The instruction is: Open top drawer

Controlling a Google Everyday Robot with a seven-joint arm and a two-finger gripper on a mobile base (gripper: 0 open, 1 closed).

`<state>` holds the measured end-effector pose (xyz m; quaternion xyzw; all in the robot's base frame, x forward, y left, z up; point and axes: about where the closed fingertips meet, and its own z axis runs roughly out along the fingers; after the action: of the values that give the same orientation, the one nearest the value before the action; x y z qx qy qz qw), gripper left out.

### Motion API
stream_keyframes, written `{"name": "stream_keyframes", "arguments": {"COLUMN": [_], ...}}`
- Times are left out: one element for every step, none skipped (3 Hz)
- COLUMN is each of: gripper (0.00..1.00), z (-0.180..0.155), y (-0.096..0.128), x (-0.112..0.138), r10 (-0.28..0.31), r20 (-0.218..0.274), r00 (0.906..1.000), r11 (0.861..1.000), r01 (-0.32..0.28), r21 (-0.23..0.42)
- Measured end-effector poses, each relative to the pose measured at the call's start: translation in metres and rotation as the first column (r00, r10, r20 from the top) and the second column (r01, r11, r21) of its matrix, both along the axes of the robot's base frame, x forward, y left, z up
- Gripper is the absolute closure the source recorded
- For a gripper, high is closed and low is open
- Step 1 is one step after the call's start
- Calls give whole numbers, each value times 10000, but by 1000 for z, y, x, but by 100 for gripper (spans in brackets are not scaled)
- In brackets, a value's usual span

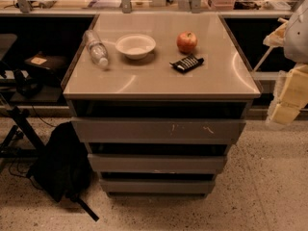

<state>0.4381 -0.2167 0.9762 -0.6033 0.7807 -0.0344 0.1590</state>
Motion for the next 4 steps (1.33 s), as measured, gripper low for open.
{"name": "stream_keyframes", "arguments": {"gripper": [0, 0, 0, 0], "z": [0, -8, -37, -94], "y": [0, 1, 8, 13], "x": [0, -6, -28, -53], "r10": [0, 87, 518, 590], "r20": [0, 135, 427, 655], "r00": [10000, 9999, 9977, 9961], "r11": [10000, 9999, 9957, 9828], "r01": [0, -88, -549, -695], "r21": [0, 111, 747, 1713]}}
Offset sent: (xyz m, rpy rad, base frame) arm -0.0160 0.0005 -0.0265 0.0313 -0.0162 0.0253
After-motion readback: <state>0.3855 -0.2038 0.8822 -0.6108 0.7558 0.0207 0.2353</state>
